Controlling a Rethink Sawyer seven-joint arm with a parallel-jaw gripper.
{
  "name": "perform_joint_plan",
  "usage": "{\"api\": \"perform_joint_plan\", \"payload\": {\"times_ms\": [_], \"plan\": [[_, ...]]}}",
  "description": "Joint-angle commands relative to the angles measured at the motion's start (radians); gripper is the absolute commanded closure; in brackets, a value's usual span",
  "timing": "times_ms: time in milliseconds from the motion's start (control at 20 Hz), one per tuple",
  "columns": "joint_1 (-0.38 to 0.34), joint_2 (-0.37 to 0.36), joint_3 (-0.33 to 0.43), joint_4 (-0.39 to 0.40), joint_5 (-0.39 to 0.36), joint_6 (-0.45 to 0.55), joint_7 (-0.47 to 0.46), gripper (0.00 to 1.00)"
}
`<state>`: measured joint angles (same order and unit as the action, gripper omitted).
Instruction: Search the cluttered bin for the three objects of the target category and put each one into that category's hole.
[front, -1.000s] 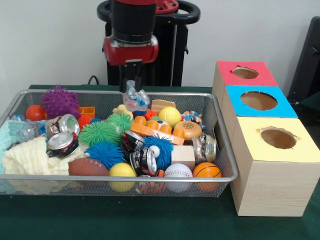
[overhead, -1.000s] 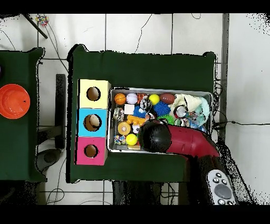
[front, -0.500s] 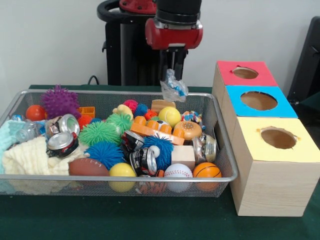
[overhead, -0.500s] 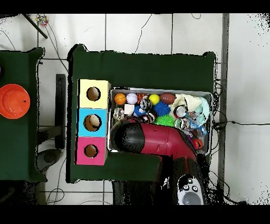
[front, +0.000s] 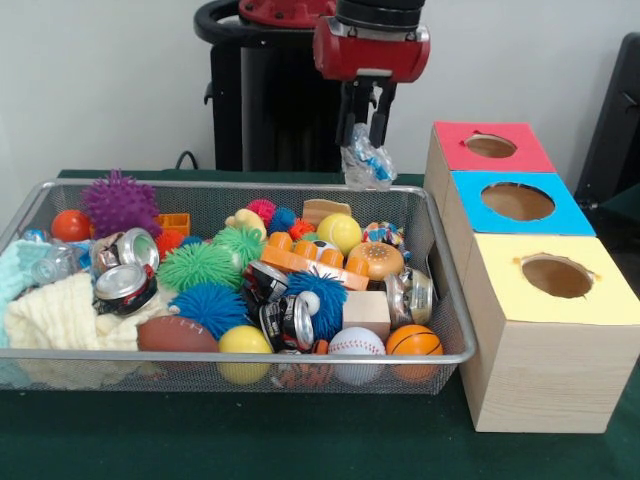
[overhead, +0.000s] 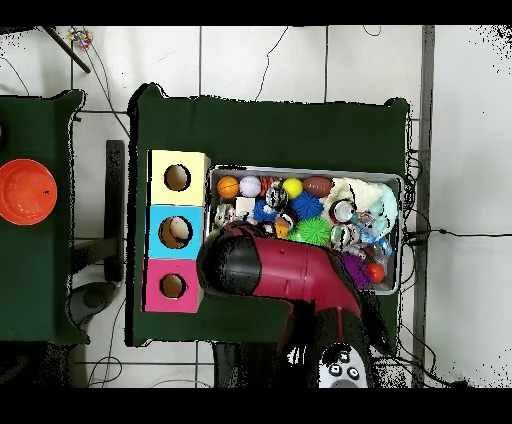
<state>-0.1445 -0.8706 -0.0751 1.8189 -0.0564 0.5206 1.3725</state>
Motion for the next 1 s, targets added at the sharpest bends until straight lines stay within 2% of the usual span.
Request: {"api": "perform_joint_plan", "payload": {"times_ms": [50,450,1000], "plan": [[0.005,-0.007,-0.036,0.006,0.044,0.155,0.237,1.00],[0.049,-0.016,-0.055,-0.048,0.067,0.242,0.267,1.00],[0.184,0.035,-0.102,-0.184,0.076,0.384,0.377,1.00]]}}
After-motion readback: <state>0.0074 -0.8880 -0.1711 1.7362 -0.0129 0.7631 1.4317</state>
